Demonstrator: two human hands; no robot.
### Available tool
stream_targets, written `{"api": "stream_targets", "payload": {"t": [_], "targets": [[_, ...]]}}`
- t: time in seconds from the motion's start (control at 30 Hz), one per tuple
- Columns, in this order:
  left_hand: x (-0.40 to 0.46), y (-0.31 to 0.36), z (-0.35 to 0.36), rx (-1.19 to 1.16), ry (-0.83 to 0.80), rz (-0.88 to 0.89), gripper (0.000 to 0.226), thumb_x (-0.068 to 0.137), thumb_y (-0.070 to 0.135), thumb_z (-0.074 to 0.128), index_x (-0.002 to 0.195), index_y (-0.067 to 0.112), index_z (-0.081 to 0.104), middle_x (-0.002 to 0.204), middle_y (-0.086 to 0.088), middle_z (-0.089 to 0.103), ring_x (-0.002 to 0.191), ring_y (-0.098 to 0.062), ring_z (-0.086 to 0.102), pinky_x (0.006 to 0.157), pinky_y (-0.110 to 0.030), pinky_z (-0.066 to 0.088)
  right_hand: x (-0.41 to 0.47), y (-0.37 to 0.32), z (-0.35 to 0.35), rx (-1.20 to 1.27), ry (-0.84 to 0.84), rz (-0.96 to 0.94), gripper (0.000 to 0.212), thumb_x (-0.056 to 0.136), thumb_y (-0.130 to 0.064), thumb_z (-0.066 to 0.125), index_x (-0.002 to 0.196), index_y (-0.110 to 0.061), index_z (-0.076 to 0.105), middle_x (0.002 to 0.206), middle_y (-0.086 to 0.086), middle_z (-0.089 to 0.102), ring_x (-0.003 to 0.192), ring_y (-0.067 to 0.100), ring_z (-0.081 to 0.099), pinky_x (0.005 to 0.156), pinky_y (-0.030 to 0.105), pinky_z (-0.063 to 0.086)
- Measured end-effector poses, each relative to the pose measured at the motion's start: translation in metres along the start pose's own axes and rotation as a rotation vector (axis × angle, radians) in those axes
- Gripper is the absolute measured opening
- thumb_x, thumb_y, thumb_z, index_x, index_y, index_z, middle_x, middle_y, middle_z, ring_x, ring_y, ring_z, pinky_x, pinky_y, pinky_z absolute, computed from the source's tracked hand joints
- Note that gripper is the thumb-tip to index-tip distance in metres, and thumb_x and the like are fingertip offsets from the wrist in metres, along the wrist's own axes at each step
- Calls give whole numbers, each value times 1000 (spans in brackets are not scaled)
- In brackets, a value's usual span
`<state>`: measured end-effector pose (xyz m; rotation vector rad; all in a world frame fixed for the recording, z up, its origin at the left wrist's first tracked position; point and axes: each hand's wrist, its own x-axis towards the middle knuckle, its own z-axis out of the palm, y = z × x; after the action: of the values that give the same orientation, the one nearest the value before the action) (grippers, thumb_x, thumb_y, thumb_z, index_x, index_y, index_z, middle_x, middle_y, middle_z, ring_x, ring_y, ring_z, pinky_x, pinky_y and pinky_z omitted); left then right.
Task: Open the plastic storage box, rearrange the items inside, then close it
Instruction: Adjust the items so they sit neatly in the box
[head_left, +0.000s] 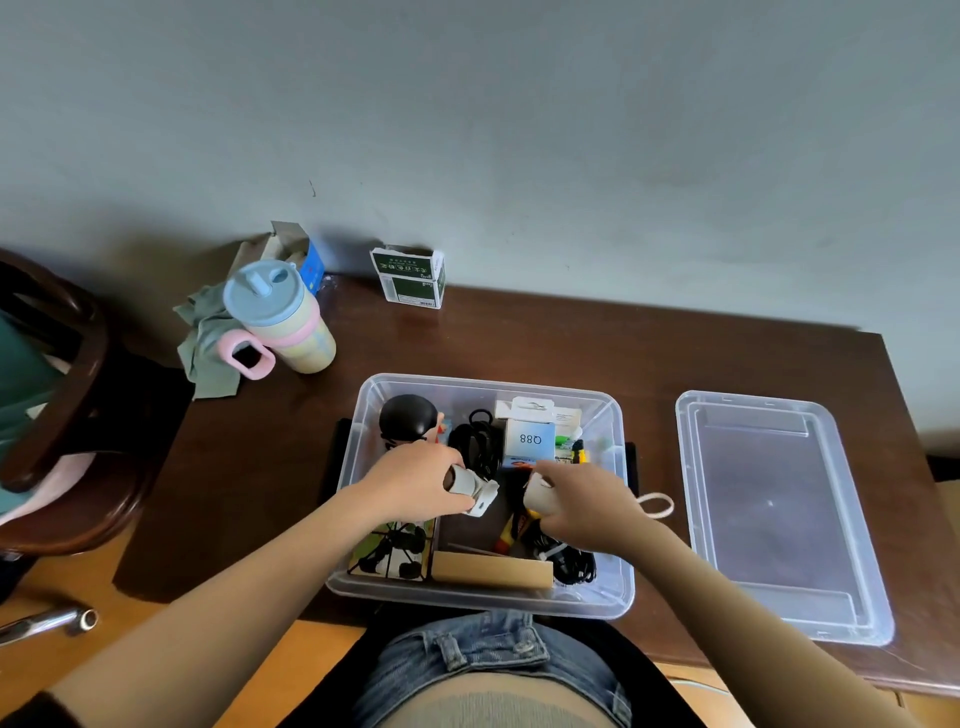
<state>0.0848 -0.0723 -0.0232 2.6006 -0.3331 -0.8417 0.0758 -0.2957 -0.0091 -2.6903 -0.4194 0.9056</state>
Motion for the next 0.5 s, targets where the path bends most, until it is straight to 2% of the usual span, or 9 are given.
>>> {"api": "stream_targets", "payload": {"t": [0.1,0.17,0.2,0.27,0.33,0.37,0.5], "targets": [[2,6,2,105,3,37,46,80,49,60,115,19,61,70,10,52,70,-13,54,51,-23,36,16,-9,4,-209,-22,-55,46,76,-26,55,122,-27,48,87,-5,59,76,19,54,55,25,37],[3,10,4,167,-7,67,41,82,48,58,110,17,61,75,6,57,71,-14,54,52,-22,35,27,-13,6,-334,-66,-88,57,78,-28,54,133,-30,42,100,-2,63,87,21,60,61,27,41],[4,12,6,194,-16,78,40,82,47,57,107,16,62,80,3,61,74,-16,57,55,-23,36,30,-14,6,-396,-101,-95,56,79,-27,54,134,-29,42,100,-2,63,88,21,60,62,28,43],[5,15,10,238,-42,88,37,83,45,55,103,15,62,87,-1,64,79,-18,59,61,-26,41,35,-17,7,-491,-177,-93,39,80,-26,55,119,-21,50,89,-2,58,81,21,57,63,28,43],[6,19,14,275,-54,84,33,84,44,54,96,14,62,83,-1,64,75,-18,58,60,-28,41,38,-19,6,-541,-217,-86,17,81,-24,55,95,-17,51,74,-3,48,73,19,52,61,27,39],[6,20,15,289,-51,81,32,84,43,54,93,14,62,79,0,62,71,-17,57,58,-27,39,37,-18,4,-551,-221,-82,12,80,-23,55,89,-18,49,70,-4,45,70,18,50,59,26,38],[8,27,20,306,-2,66,35,85,46,51,94,14,63,77,0,60,68,-18,55,60,-30,41,29,-9,-3,-524,-164,-72,14,79,-22,56,92,-19,50,70,-5,44,70,18,50,52,24,33]]}}
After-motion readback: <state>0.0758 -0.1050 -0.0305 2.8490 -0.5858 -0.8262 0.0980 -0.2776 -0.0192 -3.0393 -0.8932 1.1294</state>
